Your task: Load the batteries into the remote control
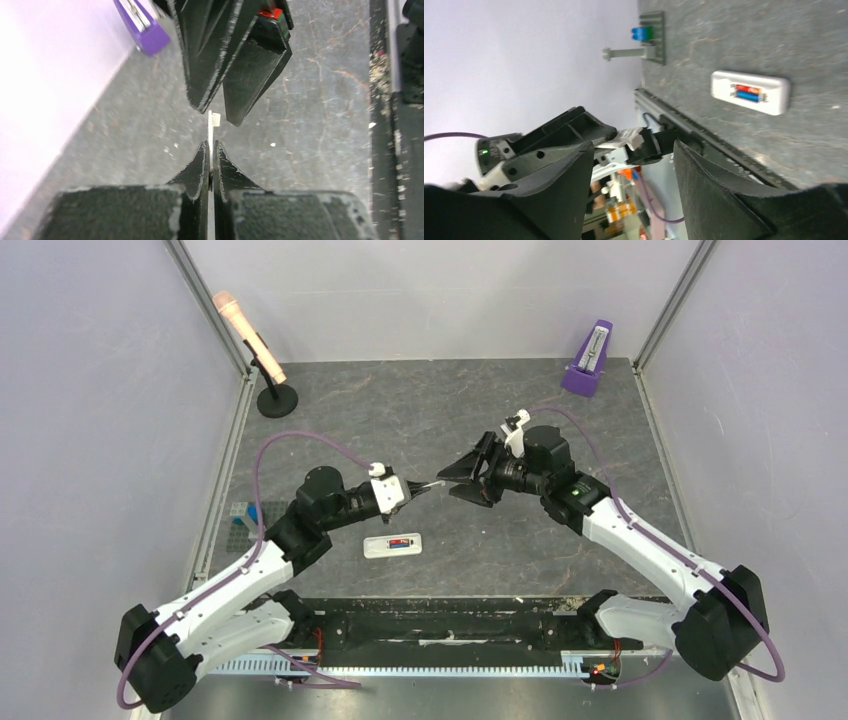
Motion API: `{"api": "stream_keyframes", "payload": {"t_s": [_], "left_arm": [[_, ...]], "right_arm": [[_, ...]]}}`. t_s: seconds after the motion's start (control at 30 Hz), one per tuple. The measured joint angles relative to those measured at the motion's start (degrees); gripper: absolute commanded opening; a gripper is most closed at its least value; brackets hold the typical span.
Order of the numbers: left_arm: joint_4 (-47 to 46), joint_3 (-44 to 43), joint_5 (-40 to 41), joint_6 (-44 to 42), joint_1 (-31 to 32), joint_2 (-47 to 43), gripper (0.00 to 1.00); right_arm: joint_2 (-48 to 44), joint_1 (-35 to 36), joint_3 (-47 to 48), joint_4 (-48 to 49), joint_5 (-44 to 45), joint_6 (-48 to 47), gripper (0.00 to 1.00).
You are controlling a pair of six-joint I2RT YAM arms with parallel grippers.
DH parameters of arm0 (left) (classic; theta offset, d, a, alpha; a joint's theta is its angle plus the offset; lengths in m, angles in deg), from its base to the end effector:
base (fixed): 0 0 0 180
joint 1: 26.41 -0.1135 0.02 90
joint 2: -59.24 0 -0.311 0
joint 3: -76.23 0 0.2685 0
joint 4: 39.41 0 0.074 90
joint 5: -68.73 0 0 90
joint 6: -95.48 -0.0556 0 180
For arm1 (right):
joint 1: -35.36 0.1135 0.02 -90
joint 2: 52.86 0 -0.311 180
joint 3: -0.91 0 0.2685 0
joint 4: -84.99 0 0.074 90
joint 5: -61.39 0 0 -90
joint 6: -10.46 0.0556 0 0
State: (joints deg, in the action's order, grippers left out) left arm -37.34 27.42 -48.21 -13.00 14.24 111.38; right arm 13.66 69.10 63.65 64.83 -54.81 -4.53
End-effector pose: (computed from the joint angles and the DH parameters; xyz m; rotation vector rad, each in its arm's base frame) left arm 0.1507 -0.1626 0.3318 1.1346 1.2663 -0.6811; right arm 0.2169 0.1744 0.3308 0.4933 2.3144 1.5536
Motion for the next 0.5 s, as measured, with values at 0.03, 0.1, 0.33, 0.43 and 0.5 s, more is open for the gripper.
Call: {"api": "stream_keyframes", "payload": {"t_s": [0.03,0.1,0.33,0.43,0.5], "left_arm": [[-0.44,-0.04,-0.63,-3.58,0.04,-0.35,0.02],[-0.59,-0.22,-1.75,-9.42,0.28,-0.57,0.02],[-0.04,-2.14,-3.23,-22.29,1.36,-0.09,0.02],[0.11,-2.51,-3.23,-24.5,1.4,0.24,0.02],[0.13,-2.51,-3.19,-25.38,1.51,0.61,0.02]], "right_arm": [[0.09,0.0,0.0,1.18,-1.11,1.36,0.63],[0.44,0.02,0.0,3.63,-3.02,3.93,0.62],[2.69,0.0,0.52,7.3,-5.29,8.57,0.42],[3.91,0.0,0.63,8.0,-5.38,10.12,0.29],[4.17,-0.02,0.63,8.63,-5.29,11.26,0.19]]}}
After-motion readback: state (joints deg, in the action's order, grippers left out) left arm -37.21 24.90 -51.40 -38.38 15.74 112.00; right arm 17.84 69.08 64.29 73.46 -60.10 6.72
